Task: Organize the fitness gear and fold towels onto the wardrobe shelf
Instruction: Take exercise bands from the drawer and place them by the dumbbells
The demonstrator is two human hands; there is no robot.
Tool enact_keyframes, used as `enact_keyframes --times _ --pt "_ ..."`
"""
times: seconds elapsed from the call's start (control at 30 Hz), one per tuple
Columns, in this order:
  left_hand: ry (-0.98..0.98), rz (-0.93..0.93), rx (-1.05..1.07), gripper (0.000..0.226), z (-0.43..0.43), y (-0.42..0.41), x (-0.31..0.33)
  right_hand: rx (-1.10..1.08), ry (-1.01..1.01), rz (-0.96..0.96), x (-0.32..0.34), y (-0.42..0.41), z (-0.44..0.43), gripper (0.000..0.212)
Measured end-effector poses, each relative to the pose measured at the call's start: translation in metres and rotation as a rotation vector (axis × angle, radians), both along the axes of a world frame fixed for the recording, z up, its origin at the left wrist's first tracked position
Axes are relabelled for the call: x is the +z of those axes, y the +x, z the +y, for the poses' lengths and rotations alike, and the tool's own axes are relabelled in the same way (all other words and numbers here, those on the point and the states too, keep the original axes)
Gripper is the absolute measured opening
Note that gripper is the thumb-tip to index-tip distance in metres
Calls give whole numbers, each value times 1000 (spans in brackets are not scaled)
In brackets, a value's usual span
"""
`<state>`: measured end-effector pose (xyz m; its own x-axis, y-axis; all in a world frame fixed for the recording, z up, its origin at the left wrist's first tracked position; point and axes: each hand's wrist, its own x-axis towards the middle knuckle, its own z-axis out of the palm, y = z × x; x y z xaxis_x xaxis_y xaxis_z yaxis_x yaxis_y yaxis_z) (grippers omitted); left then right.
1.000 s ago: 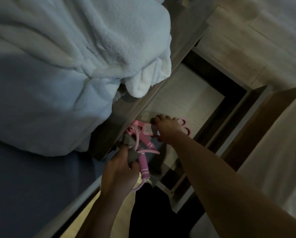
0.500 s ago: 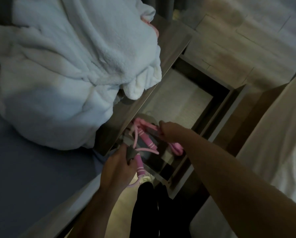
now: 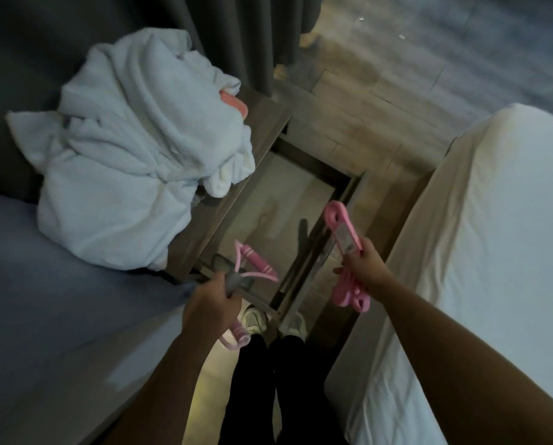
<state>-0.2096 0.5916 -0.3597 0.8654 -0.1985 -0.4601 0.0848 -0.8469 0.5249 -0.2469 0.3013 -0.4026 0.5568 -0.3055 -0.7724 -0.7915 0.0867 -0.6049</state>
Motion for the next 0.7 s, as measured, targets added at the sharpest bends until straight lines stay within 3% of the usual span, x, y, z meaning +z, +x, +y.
enact_keyframes --times 0.17,0.3,0.5,0.7 --pt "82 81 12 15 -7 -7 4 -262 -129 147 -3 -34 -6 38" --pt "56 12 -11 18 -7 -10 -1 -236 8 237 -15 -30 3 39" --pt "160 300 16 11 4 -1 -2 -287 163 219 -22 -3 29 40" --pt "211 310 52 12 14 6 2 -249 227 198 -23 5 35 37"
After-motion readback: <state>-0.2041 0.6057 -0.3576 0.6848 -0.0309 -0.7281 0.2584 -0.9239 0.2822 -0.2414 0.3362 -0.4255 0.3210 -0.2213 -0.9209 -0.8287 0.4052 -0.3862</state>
